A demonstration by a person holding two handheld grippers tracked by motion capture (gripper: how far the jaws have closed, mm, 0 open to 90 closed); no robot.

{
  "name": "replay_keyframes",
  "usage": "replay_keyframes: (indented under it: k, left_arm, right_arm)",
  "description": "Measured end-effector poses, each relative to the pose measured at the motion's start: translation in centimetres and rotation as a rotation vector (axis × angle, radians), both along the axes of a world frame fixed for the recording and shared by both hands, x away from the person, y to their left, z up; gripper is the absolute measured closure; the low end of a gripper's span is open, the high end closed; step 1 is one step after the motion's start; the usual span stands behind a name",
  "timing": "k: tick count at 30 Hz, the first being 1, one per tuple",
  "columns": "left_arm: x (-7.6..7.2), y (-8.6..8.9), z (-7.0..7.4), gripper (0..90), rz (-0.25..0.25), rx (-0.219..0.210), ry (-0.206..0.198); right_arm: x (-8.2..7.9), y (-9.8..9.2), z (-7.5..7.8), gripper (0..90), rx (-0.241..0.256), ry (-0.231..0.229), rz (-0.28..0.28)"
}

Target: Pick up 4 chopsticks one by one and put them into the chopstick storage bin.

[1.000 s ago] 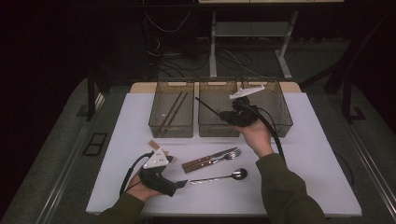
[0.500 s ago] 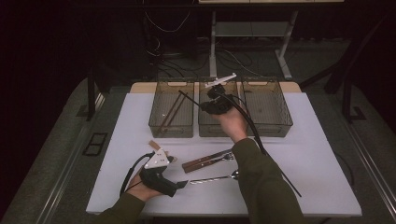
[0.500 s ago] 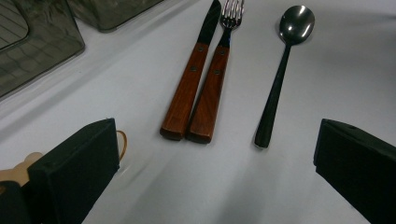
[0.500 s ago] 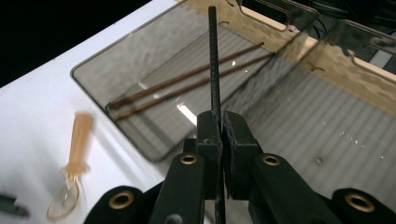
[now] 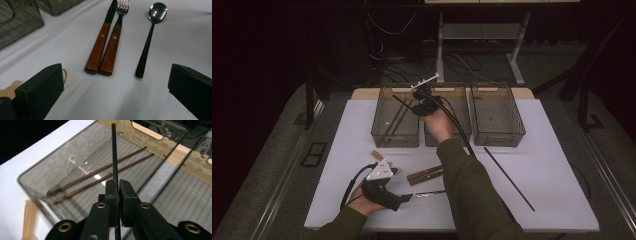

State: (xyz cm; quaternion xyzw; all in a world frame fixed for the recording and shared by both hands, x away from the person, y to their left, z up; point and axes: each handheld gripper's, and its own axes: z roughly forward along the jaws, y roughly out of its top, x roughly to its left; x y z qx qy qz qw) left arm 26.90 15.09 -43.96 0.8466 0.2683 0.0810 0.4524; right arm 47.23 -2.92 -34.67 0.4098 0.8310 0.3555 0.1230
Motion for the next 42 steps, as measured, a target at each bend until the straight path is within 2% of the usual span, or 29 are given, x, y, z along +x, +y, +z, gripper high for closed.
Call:
replay_keyframes:
  k: [12,15,16,17,18,21,25,28,33,35,42]
  left_arm:
    - [0.2,0.1,0.0,0.0,-0.009,-0.002,0.004]
    - [0.2,0.2,0.0,0.0,-0.017,0.0,0.004]
    - [0.2,0.2,0.0,0.0,-0.017,-0.001,0.003]
    - [0.2,0.2,0.0,0.0,-0.019,-0.003,0.0]
    - [0.2,0.2,0.1,0.0,-0.018,-0.007,-0.001]
    - [0.2,0.2,0.0,0.0,-0.015,-0.003,-0.003]
    - [0.1,0.2,0.1,0.0,-0.014,0.003,-0.008]
    - [0.1,0.2,0.1,0.0,-0.016,0.0,-0.01]
    - [-0.1,0.3,0.3,0.0,-0.011,-0.017,-0.014]
    - [-0.2,0.4,0.3,0.0,-0.007,-0.025,-0.018]
    - [-0.1,0.6,0.3,0.0,0.01,-0.023,-0.019]
  right_arm:
    - [3.0,4.7,-1.9,86.0,-0.035,0.051,-0.034]
    - [3.6,5.5,-2.1,85.3,-0.02,0.048,-0.043]
    - [3.7,5.6,-2.0,82.9,-0.011,0.031,-0.05]
    - [3.6,5.4,-1.9,72.9,0.003,0.013,-0.053]
    - [3.6,5.3,-1.7,69.1,0.013,0.006,-0.057]
    - [2.9,4.4,-0.6,60.3,0.036,-0.021,-0.039]
    - [1.9,2.9,0.2,51.2,0.079,-0.023,-0.025]
    - [0.8,1.6,0.6,45.7,0.085,-0.038,-0.007]
    - [-0.8,-1.3,1.0,38.3,0.104,-0.039,0.026]
    - [-1.6,-2.5,1.0,36.7,0.104,-0.055,0.036]
    - [-3.8,-6.1,1.0,31.6,0.103,-0.079,0.054]
